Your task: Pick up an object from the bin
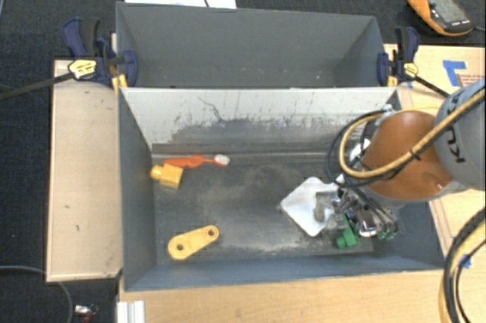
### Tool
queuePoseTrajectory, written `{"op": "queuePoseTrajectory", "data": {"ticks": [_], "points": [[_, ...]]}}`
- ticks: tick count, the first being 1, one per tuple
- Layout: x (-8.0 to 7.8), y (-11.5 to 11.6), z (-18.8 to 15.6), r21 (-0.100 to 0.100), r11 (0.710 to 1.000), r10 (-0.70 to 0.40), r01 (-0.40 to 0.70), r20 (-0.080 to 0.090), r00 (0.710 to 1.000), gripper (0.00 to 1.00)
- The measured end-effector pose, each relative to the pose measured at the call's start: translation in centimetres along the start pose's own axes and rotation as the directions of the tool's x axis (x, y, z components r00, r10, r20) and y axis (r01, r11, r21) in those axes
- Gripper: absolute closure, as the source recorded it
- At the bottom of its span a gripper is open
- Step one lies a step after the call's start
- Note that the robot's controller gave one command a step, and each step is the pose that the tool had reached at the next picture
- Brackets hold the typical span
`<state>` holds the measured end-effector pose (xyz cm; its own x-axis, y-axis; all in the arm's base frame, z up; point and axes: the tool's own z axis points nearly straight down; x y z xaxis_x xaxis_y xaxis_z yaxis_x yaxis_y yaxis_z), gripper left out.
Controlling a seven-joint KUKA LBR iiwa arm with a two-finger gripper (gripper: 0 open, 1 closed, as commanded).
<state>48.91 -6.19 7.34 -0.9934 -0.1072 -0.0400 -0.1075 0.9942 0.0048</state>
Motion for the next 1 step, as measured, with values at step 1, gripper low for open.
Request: {"op": "queuePoseTrajectory", "data": {"ticks": [1], "points": [[-0.87,-0.34,-5.86,0.0,0.994,0.106,-0.106,-0.001,0.994,1.0]]}}
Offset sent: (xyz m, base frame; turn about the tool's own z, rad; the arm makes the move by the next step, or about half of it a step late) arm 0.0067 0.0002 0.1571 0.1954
